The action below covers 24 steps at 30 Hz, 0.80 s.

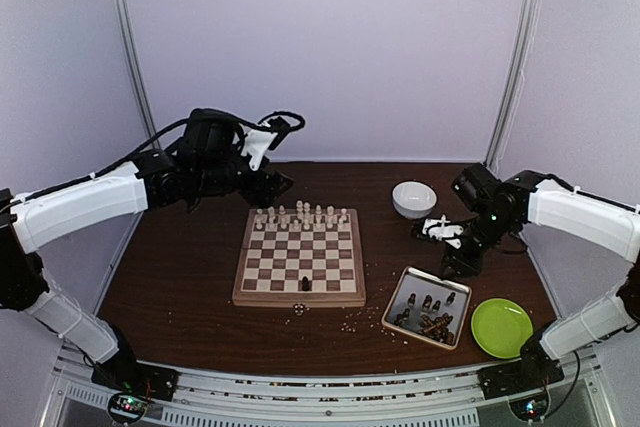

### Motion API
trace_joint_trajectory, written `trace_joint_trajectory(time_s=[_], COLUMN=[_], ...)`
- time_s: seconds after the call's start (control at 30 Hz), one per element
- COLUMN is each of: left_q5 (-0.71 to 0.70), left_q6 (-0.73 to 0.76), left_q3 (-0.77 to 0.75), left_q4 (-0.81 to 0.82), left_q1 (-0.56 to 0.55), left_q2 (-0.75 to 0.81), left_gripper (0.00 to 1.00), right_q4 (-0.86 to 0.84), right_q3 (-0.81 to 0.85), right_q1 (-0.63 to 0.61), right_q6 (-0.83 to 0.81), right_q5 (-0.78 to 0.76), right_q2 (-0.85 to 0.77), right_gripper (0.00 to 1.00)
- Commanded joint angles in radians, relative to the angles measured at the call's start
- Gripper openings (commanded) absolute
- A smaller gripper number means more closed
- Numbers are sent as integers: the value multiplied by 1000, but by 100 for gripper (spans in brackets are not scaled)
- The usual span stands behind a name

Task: Set up the chess pieces on the board
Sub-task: Pick up the bishop from d8.

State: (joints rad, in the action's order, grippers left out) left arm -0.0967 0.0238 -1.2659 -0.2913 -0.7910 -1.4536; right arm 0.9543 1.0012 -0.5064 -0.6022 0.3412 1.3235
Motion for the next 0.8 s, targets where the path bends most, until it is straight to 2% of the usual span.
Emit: trace_joint_trajectory(time_s=[0.0, 0.17, 0.27, 0.3, 0.37, 0.43, 0.6, 0.77], left_q5=[-25, -1, 28, 13, 55, 125, 286, 307], left_q6=[-31, -41, -37, -54, -89, -125, -163, -156], left_q3=[-5, -11, -27, -57, -170, -216, -46, -15], left_q4=[98, 84, 38, -27, -226, -321, -229, -255], left_q1=[-7, -7, -14, -17, -18, -20, -51, -107], left_q2=[60, 51, -12, -51, -156, -219, -197, -247], left_gripper=[74, 74, 70, 68, 57, 50, 52, 53], right_q4=[0, -32, -43, -41, -48, -82, -203, -241], right_q3=[-31, -72, -67, -64, -74, -119, -200, -211], right_q1=[-25, -86, -116, -119, -119, -117, -43, 23], right_q6=[-13, -41, -29, -26, -25, -23, 13, 19], right_q5=[-25, -28, -36, -35, -40, -59, 27, 36], right_q2=[51, 46, 57, 56, 35, -8, -117, -169], right_gripper=[28, 26, 26, 26, 25, 24, 24, 26])
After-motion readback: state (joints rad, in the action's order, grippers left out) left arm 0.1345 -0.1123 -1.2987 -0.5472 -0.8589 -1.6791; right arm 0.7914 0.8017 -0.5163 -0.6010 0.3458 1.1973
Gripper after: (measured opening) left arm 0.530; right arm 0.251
